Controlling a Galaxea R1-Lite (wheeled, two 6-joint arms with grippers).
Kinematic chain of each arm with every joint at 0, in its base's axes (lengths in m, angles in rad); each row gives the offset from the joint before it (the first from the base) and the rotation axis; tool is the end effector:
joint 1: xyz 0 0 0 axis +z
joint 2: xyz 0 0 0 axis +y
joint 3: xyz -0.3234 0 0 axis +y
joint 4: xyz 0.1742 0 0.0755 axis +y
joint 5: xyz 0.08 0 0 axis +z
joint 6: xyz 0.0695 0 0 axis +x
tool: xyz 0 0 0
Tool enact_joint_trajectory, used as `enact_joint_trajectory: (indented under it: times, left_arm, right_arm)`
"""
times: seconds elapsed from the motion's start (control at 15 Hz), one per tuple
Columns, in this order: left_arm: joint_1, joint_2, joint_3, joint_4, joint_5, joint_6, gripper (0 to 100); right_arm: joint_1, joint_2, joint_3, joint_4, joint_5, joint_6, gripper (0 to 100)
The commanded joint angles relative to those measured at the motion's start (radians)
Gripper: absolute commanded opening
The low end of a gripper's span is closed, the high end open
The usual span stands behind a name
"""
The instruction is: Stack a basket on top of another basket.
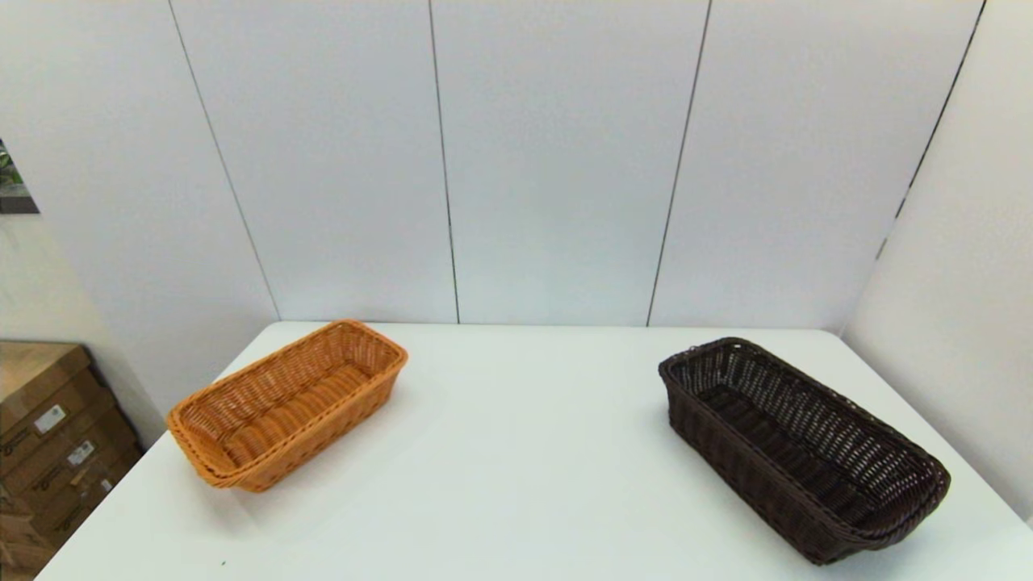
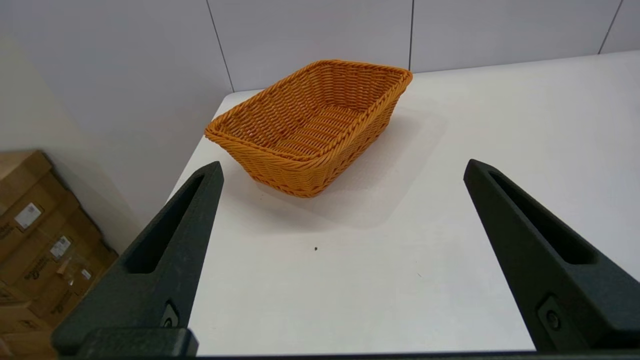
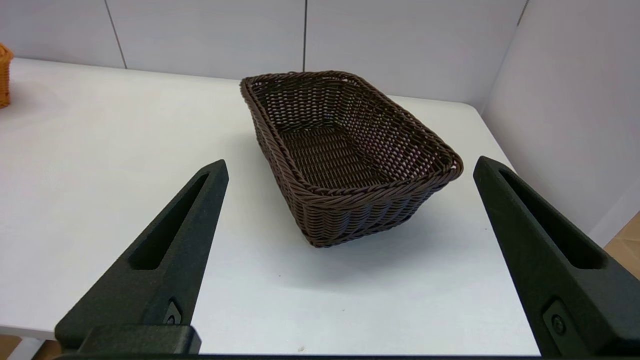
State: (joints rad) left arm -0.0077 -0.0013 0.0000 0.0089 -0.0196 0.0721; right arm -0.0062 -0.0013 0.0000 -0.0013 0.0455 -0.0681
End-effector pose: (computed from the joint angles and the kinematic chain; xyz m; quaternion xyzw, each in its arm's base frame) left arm 0.0002 -0.0014 0.0742 0.0360 0.0033 -0.0138 0.9993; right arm 0.0001 0.0032 0.0757 -0.0341 -0.0020 0.0196 0.9992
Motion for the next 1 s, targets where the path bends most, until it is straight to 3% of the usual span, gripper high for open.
enact_joint_trajectory:
  times: [0.07,0.4,0.67,1.0]
  left_arm:
    - [0.0,0.0,0.002,-0.003,0.003,-0.02,100]
    - [0.0,0.0,-0.018,0.016,-0.01,-0.009,100]
    - [0.0,0.012,-0.152,0.169,-0.068,0.04,100]
    - [-0.008,0.319,-0.311,0.2,-0.076,0.066,100]
  right_arm:
    - [0.0,0.001,0.0,0.0,0.0,-0.001,100]
    - [0.0,0.001,0.0,0.0,0.0,-0.001,100]
    - [0.0,0.001,0.0,0.0,0.0,-0.001,100]
    - [0.0,0.001,0.0,0.0,0.0,-0.001,100]
